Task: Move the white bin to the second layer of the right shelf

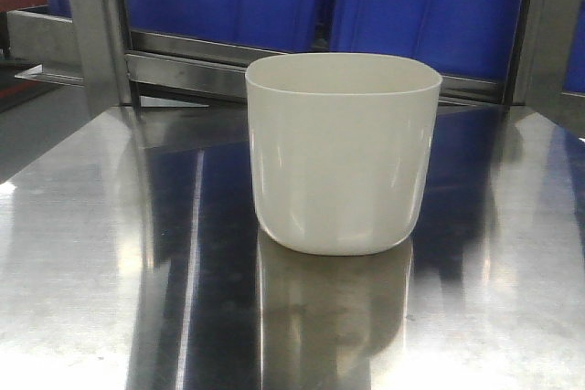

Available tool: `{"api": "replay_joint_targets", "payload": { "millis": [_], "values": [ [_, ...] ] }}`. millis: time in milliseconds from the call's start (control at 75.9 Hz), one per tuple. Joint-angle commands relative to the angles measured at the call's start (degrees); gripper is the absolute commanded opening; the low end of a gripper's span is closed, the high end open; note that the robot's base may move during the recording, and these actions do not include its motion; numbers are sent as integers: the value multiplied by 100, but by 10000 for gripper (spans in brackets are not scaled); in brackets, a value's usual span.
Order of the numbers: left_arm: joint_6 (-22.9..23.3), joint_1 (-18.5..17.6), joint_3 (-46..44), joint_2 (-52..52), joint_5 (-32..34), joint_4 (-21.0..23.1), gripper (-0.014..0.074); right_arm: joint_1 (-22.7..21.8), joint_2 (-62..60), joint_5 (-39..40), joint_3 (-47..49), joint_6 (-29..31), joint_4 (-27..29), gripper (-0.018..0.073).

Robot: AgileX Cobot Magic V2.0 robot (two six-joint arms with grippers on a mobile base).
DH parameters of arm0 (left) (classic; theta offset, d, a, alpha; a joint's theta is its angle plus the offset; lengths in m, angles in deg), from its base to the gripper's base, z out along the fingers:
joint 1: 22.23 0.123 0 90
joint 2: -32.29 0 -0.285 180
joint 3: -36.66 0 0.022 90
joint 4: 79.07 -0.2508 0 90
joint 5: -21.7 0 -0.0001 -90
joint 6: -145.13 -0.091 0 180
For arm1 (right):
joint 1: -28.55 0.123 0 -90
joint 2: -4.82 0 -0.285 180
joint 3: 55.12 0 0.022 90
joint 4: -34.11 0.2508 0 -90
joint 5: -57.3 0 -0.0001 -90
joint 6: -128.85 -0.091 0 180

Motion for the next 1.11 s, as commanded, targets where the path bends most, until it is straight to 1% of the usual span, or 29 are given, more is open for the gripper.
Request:
{"api": "replay_joint_targets", "payload": {
  "millis": [0,1093],
  "values": [
    [30,-18,211,79,491,0,85,-3,-108,512,86,7,-68,25],
    [30,-18,211,79,491,0,85,-3,-108,500,86,7,-68,25]
  ]
}}
